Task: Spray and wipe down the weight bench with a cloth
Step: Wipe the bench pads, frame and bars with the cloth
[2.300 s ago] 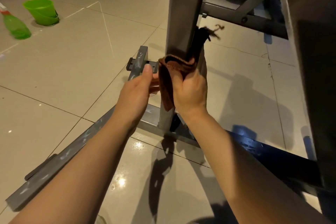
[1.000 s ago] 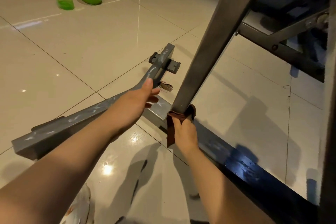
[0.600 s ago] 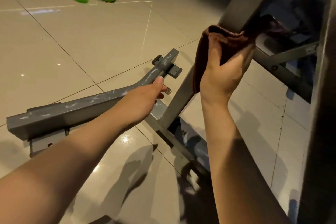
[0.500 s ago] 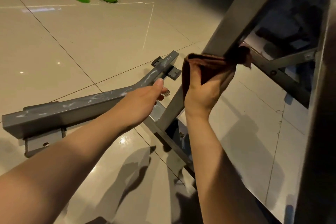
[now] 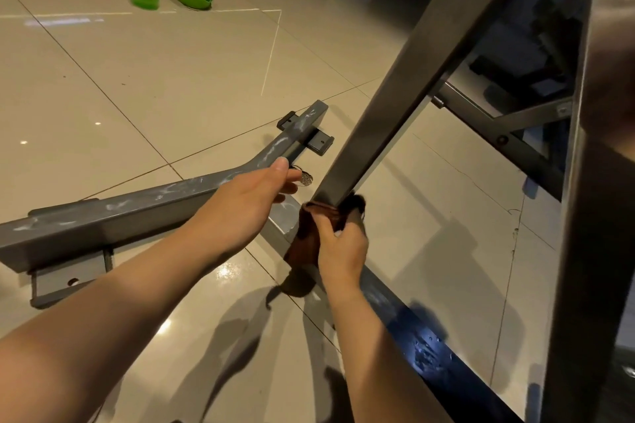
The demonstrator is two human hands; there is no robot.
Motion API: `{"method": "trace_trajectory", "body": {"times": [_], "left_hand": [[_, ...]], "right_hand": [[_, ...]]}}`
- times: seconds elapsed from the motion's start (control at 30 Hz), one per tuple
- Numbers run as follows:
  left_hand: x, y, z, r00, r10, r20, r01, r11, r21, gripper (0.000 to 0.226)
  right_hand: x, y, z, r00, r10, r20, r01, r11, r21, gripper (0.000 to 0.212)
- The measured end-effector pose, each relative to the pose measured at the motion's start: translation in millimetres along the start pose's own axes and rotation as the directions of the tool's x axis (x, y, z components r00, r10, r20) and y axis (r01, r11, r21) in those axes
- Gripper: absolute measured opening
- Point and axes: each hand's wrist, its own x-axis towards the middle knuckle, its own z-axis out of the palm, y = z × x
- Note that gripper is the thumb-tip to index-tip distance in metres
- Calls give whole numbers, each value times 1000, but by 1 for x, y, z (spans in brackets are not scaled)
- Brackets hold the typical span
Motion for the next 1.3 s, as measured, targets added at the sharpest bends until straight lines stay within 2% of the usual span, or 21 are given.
{"method": "trace_trajectory", "body": {"times": [0.1, 0.17, 0.2, 0.27, 0.33, 0.4, 0.53, 0.63, 0.7, 0.77, 0.87, 0.93, 1.0, 1.07, 1.1, 1.17, 1.3], "left_hand": [[3, 13, 3, 998, 52, -25, -53, 998, -30, 39], [6, 19, 6, 996, 77, -38, -78, 996, -44, 43], [8, 21, 7, 996, 77, -41, -79, 995, -56, 45], [12, 23, 10, 997, 58, -49, -62, 994, -91, 48], [17, 25, 11, 997, 38, -65, -45, 992, -117, 48], [20, 27, 9, 996, 34, -88, -45, 991, -128, 48], [19, 21, 3, 995, 27, -98, -41, 988, -147, 44], [14, 12, -1, 995, 1, -96, -15, 990, -143, 42], [11, 8, -3, 996, -2, -94, -11, 990, -138, 37], [9, 6, -4, 997, 2, -83, -13, 992, -127, 30], [10, 4, -5, 999, 10, -42, -14, 996, -91, 22], [12, 9, -1, 999, 30, 19, -29, 999, -33, 28], [18, 18, 5, 992, 71, 107, -73, 997, 16, 39], [23, 30, 13, 978, 115, 176, -116, 993, -4, 40], [26, 34, 17, 974, 131, 185, -128, 991, -28, 37], [32, 36, 21, 976, 134, 173, -123, 990, -73, 36], [33, 27, 26, 979, 87, 182, -71, 993, -92, 40]], "right_hand": [[2, -61, -31, 949, -250, -194, 276, 954, 120, 54], [7, -112, -55, 837, -397, -376, 482, 860, 165, 63], [12, -134, -63, 782, -440, -441, 551, 820, 158, 70], [21, -156, -62, 719, -462, -519, 611, 776, 156, 84], [25, -151, -44, 720, -424, -550, 605, 771, 198, 95], [24, -126, -24, 761, -379, -528, 555, 800, 226, 101], [20, -60, 1, 929, -230, -288, 287, 942, 173, 100], [10, -13, 22, 992, -62, -112, 71, 994, 85, 89], [5, 15, 32, 996, 93, -15, -93, 996, 10, 71], [0, 29, 35, 983, 182, 32, -178, 980, -89, 49], [-8, 20, 28, 989, 149, -19, -149, 989, 0, 38], [-10, -6, 14, 993, 85, -86, -75, 991, 110, 39], [-6, -44, -8, 976, -92, -200, 129, 974, 185, 50], [4, -75, -26, 913, -268, -306, 335, 923, 192, 68], [8, -83, -30, 890, -314, -331, 388, 902, 187, 76], [13, -80, -27, 882, -324, -341, 396, 903, 165, 88], [15, -43, -5, 951, -206, -232, 243, 960, 142, 98]]}}
